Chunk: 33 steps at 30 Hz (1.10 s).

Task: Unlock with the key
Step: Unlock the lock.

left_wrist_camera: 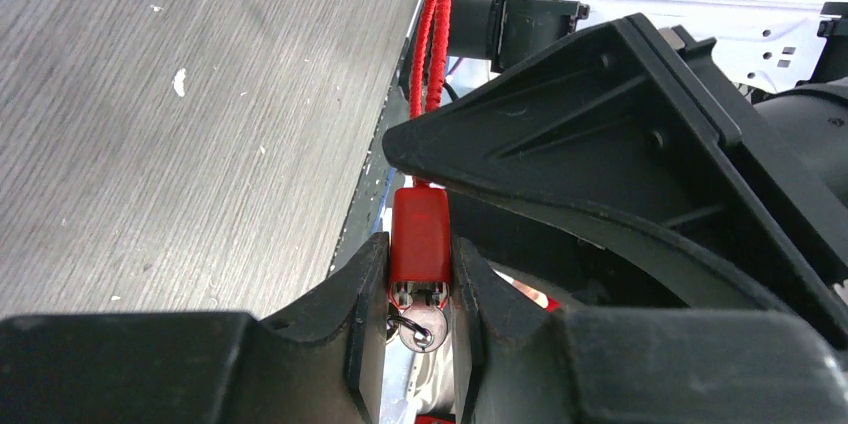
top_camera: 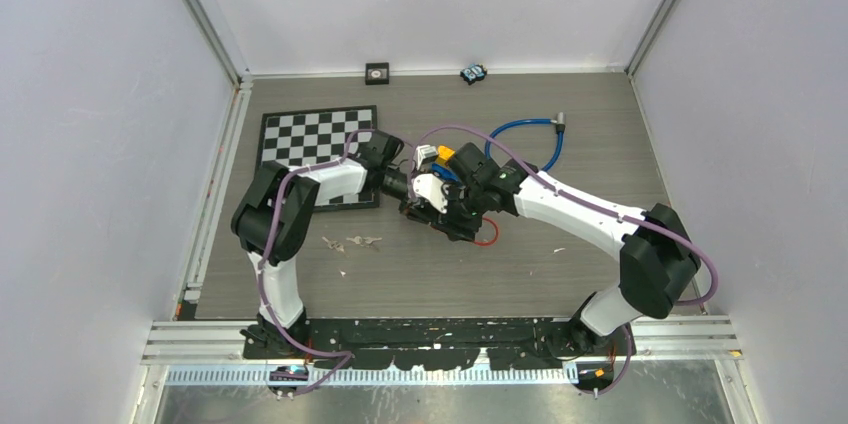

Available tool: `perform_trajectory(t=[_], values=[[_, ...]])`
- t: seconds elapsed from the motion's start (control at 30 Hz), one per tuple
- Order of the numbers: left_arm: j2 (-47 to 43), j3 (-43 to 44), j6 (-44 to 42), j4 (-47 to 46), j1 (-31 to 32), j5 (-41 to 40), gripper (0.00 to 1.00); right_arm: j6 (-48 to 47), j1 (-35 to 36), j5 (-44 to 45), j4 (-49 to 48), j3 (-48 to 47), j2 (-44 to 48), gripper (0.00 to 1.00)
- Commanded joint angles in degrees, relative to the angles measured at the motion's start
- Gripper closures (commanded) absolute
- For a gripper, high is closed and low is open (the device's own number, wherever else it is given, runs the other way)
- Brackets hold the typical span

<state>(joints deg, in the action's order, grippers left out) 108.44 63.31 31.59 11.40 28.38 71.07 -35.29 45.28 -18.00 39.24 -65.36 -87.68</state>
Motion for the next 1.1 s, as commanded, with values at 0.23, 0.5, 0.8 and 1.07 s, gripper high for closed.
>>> perform_trajectory(t=[0.23, 0.5, 0.8, 1.07], values=[[1.3, 2.9, -0.3, -0.1, 0.1, 1.9, 1.0, 0.0, 1.8, -0.4, -1.2, -3.0, -0.1, 0.51], [2.4, 3.8, -0.6, 1.8, 0.1, 3.6, 1.0, -3.0, 2.7, 1.2, -0.6, -2.4, 0.4, 0.6], [2.1, 3.9, -0.3, 1.9, 0.1, 4.2, 1.0, -1.1, 2.8, 2.5, -4.3, 1.8, 1.3, 0.48], [2.6, 4.4, 0.0, 2.9, 0.2, 5.2, 1.0, -2.3, 3.2, 4.8, -5.5, 2.0, 1.0, 0.67]])
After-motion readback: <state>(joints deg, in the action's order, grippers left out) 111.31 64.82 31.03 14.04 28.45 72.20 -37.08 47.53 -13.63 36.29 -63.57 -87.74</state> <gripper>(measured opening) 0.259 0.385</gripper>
